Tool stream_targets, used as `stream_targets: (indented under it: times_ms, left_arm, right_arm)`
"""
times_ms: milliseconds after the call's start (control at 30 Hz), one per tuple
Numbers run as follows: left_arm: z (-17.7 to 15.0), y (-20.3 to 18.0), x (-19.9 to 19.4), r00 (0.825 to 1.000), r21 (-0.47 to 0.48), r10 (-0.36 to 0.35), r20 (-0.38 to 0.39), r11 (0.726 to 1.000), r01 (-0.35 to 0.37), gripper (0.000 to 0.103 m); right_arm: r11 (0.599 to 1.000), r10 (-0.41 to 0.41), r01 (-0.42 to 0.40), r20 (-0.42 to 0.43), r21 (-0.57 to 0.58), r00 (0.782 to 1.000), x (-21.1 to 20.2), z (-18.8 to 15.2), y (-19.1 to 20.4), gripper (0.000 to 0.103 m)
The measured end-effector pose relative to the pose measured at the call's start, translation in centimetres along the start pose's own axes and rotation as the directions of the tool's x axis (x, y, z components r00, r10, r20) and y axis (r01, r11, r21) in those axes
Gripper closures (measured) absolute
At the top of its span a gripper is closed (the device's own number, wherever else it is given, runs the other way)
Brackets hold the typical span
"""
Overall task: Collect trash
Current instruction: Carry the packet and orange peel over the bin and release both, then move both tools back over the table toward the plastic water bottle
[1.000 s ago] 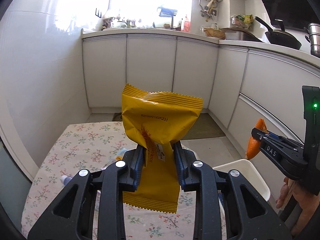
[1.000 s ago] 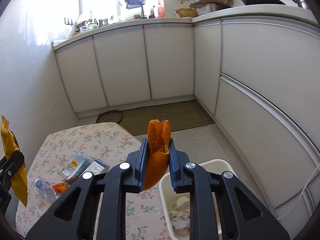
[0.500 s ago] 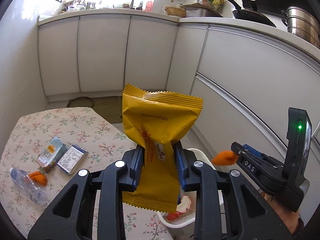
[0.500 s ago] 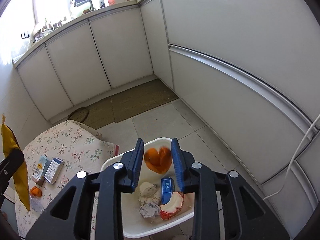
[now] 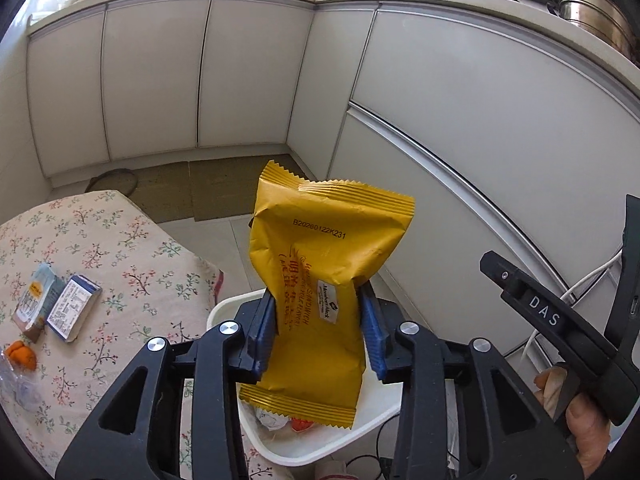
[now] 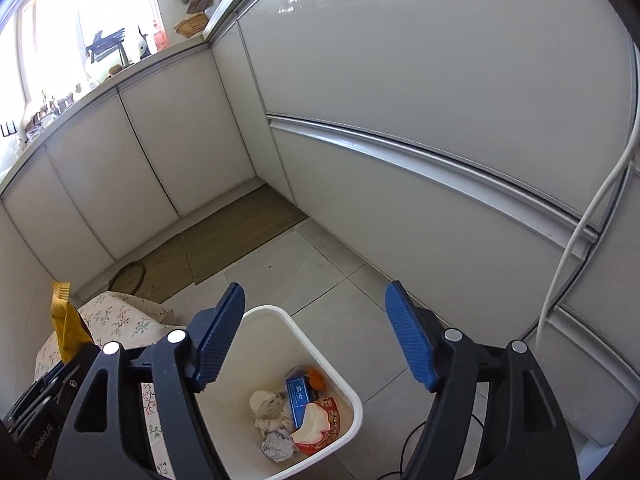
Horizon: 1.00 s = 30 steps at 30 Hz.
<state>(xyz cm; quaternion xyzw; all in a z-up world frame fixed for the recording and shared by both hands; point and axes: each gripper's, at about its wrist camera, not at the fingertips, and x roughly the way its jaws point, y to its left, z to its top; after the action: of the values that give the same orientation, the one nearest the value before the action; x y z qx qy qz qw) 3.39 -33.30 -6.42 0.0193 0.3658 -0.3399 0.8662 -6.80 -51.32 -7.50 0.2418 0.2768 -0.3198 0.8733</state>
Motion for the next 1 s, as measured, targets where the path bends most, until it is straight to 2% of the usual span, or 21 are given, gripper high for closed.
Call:
stream_targets:
  times_ms: [100, 133, 300, 467, 733, 1000]
  left_arm:
    - [-0.1, 0.1, 0.8, 1.000, -0.023, -0.019, -0.024, 1.000, 0.018, 0.050]
    - [-0.1, 0.2, 0.9, 0.999, -0.030, -0.020, -0.028, 0.999, 0.019, 0.042]
    - [-0.2, 0.8, 0.9, 1.000, -0.040, 0.009, -0.030, 0.999, -0.010, 0.032]
    - [-0.4, 1.7, 0.4, 0.998, -0.045, 0.066, -0.015, 0.997, -0.067, 0.013]
    - [-0.9, 5.4, -1.4, 0.977, -0.115, 0.212, -0.010, 0.971, -0.211, 0.010]
    - [-1.3, 10.6, -4.6, 0.941, -0.197, 0.337, -0.018, 0.922, -0.334, 0.010]
  right_arm:
    - [1.000, -0.012, 0.012, -0.013, -0.001, 1.000, 0.3, 0.0, -0.2, 0.030]
    - [1.000, -0.016, 0.016, -0.013, -0.006, 1.000, 0.4, 0.0, -0.2, 0.030]
    - [0.998, -0.040, 0.041, 0.010, -0.052, 0.999, 0.0, -0.3, 0.6, 0.026]
    - [0.995, -0.046, 0.048, 0.027, -0.084, 0.999, -0.4, -0.4, 1.6, 0.017]
    - [0.988, -0.024, 0.028, 0.026, -0.149, 0.999, -0.6, -1.2, 4.8, 0.012]
    - [0.970, 0.048, -0.040, 0.025, -0.239, 0.999, -1.6, -3.0, 10.9, 0.009]
